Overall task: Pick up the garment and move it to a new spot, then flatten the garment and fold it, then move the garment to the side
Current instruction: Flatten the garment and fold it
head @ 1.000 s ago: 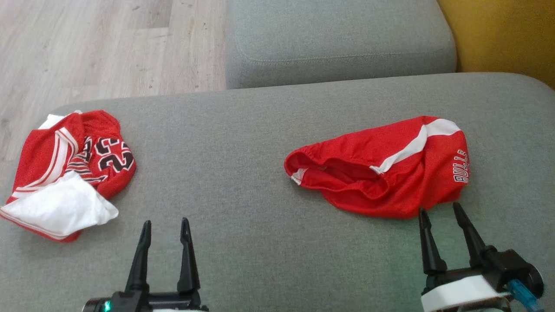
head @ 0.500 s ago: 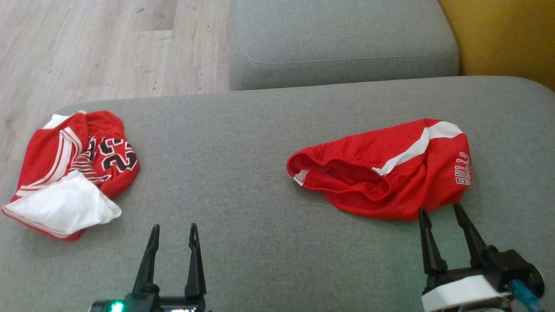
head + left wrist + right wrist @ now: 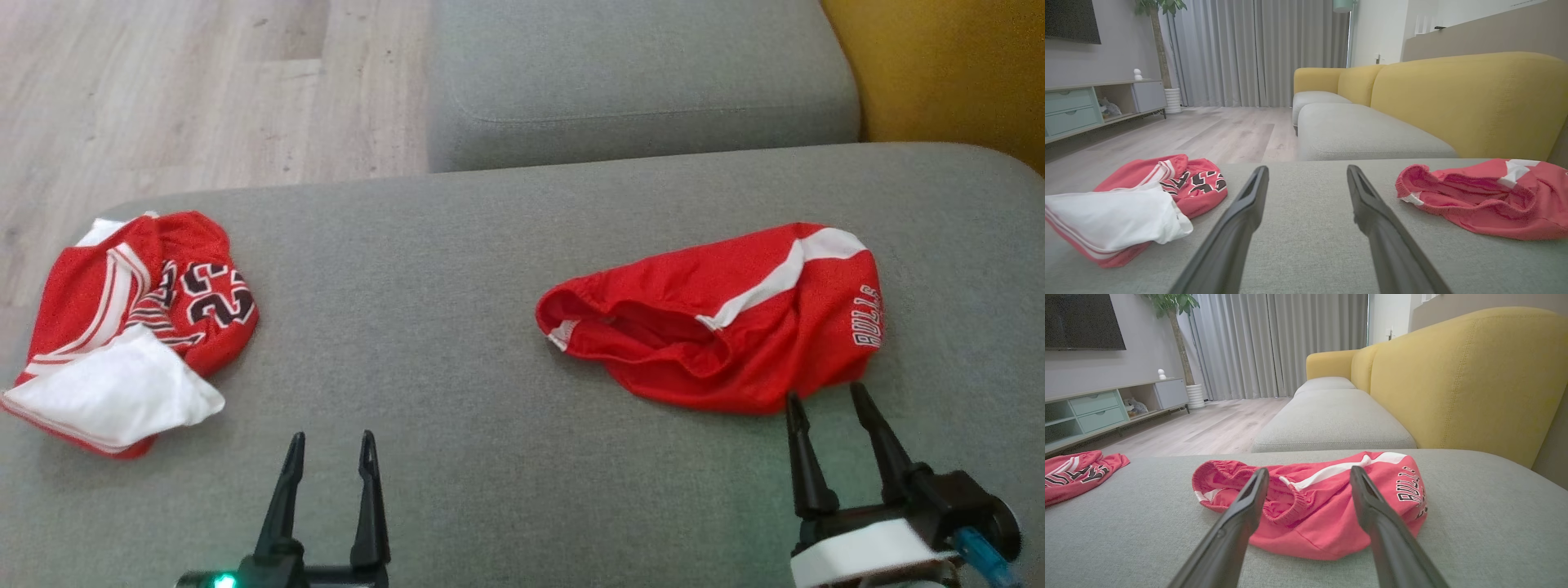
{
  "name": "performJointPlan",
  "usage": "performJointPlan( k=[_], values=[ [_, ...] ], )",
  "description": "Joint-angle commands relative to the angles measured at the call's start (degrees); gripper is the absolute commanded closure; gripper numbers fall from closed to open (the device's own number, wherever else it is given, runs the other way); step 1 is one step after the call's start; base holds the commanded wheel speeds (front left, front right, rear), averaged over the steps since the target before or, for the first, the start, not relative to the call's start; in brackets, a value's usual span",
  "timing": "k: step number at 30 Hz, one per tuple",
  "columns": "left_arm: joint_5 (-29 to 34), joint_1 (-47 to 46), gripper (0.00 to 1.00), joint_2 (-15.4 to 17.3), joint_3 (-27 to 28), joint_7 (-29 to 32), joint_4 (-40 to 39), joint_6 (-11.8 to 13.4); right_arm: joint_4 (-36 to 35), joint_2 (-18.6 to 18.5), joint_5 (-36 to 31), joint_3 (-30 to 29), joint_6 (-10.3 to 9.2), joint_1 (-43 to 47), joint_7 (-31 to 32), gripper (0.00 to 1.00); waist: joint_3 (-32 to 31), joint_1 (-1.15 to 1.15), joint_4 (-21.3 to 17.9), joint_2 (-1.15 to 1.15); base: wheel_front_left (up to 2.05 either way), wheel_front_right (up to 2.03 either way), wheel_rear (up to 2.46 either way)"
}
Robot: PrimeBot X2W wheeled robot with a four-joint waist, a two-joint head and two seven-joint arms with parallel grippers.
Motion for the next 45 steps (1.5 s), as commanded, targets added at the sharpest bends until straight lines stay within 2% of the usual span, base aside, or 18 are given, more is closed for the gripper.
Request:
performJointPlan(
  k=[1,5,12,13,14,15,18,21,26,32,38,45],
  values=[
    [-0.8,-1.8,0.00,-0.4,1.3,-0.5,-1.5,-0.6,-2.0,-0.3,0.0,1.9,0.43,-1.5,-0.2,0.00,0.4,0.00,-0.7,0.00,0.00,0.00,0.00],
    [-4.1,-2.8,0.00,-0.4,0.4,-0.5,-0.6,-2.3,-2.5,-0.3,-0.6,2.8,0.43,-2.1,-0.2,0.00,1.4,0.00,-3.1,0.00,0.00,0.00,0.00],
    [-18.3,-7.6,0.00,-0.4,-4.4,-0.5,5.4,-7.9,-3.5,-0.3,-0.7,4.1,0.43,-3.6,-0.2,0.00,4.9,0.00,-9.8,0.00,0.00,0.00,0.00],
    [-21.1,-8.8,0.00,-0.4,-5.5,-0.5,6.2,-8.7,-3.8,-0.3,-0.7,4.4,0.43,-4.0,-0.2,0.00,5.9,0.00,-10.9,0.00,0.00,0.00,0.00],
    [-26.9,-11.6,0.00,-0.4,-8.4,-0.5,8.7,-10.5,-4.2,-0.3,-0.6,4.6,0.43,-4.9,-0.2,0.00,7.5,0.00,-12.9,0.00,0.00,0.00,0.00],
    [-26.9,-11.6,0.00,-0.4,-8.4,-0.5,8.7,-10.5,-4.2,-0.3,-0.6,4.6,0.43,-4.9,-0.2,0.00,7.5,0.00,-12.9,0.00,0.00,0.00,0.00],
    [-34.1,-16.9,0.00,-0.4,-13.5,0.7,12.6,-11.8,-4.8,-0.3,-0.2,4.6,0.43,-6.2,-0.2,0.00,9.6,0.00,-15.3,0.00,0.00,0.00,0.00],
    [-41.5,-22.1,0.00,-0.4,-18.5,4.4,15.2,-12.6,-5.2,-0.3,0.1,5.0,0.43,-7.1,-0.2,0.00,11.3,0.00,-17.6,0.00,0.00,0.00,0.00],
    [-51.4,-30.4,0.00,-0.4,-25.1,8.7,17.6,-11.8,-5.5,-0.3,0.4,5.4,0.43,-8.5,-0.2,0.00,13.6,0.00,-20.4,0.00,0.00,0.00,0.00],
    [-58.1,-39.0,0.00,-0.4,-29.0,7.0,21.2,-9.5,-5.5,-0.3,1.2,6.4,0.43,-9.8,-0.2,0.00,15.8,0.00,-23.6,0.00,0.00,0.00,0.00],
    [-61.9,-44.0,0.00,-0.4,-31.2,5.2,26.1,-7.5,-5.3,-0.3,2.0,6.4,0.43,-10.0,-0.2,0.00,17.0,0.00,-26.2,0.00,0.00,0.00,0.00],
    [-65.2,-46.7,0.00,-0.4,-32.3,2.4,29.8,-8.6,-5.2,-0.3,2.3,6.5,0.43,-9.9,-0.2,0.00,17.1,0.00,-27.9,0.00,0.00,0.00,0.00]
  ],
)
